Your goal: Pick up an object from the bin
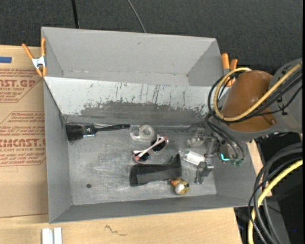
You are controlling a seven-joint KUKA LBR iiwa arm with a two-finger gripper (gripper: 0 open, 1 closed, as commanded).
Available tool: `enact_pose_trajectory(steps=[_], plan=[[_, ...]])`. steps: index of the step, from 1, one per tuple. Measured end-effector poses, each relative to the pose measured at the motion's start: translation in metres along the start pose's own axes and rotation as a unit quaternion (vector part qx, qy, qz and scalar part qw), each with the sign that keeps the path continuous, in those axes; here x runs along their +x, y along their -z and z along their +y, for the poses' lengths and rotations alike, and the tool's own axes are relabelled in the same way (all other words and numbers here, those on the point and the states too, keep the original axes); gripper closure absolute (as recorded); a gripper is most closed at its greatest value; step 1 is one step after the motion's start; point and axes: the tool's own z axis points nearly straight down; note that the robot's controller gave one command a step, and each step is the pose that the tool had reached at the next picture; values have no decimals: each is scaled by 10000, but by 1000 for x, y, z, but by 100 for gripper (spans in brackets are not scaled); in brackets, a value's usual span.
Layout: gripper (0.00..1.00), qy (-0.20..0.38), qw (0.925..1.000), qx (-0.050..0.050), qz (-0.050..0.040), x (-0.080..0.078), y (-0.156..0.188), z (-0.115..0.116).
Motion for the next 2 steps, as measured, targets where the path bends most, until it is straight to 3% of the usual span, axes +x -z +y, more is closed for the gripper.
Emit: enact_pose_trajectory(steps=[1,2], plan=[[0,4,10000,5,-34,-2,4,0],[100,-1278,9918,-2,-30,4,-51,-44]])
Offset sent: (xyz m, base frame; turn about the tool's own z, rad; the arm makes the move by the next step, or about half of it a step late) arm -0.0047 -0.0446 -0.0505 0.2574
